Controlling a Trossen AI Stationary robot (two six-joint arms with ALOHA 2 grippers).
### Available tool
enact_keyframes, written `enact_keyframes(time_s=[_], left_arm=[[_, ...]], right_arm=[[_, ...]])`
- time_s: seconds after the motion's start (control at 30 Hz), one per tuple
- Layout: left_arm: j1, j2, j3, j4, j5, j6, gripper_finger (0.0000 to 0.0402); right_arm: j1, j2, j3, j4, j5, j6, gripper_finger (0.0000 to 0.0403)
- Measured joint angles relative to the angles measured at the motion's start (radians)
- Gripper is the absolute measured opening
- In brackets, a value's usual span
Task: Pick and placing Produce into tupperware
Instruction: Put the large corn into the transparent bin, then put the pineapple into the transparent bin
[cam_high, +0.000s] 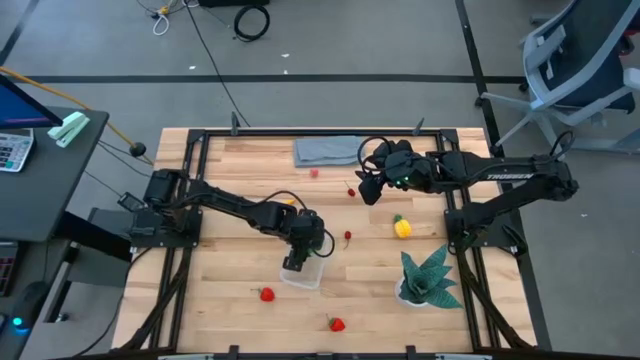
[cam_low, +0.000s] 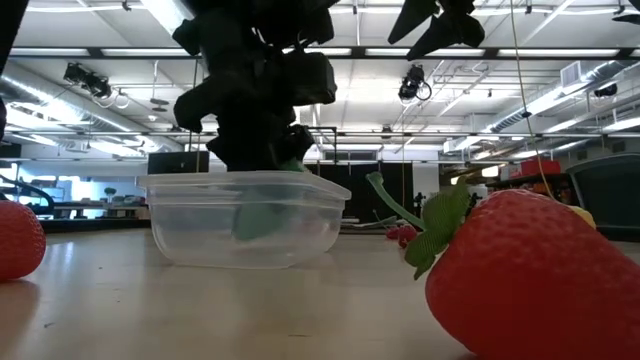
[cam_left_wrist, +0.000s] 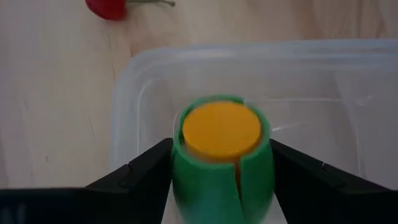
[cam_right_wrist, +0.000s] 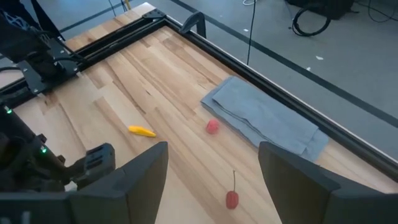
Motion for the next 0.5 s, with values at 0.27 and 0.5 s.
enact_keyframes(time_s=[0.27,0.5], left_arm=[[0.001,0.000,0.002,0.009,-0.007,0.000,0.0278],[0.008,-0.008,0.175,-0.140,-0.028,0.065,0.0281]], right_arm=[[0.000,0.000,0.000,0.001,0.000,0.002,0.0261],[0.000,-0.024,0.000,-0.024,-0.070,-0.151,0.0261]])
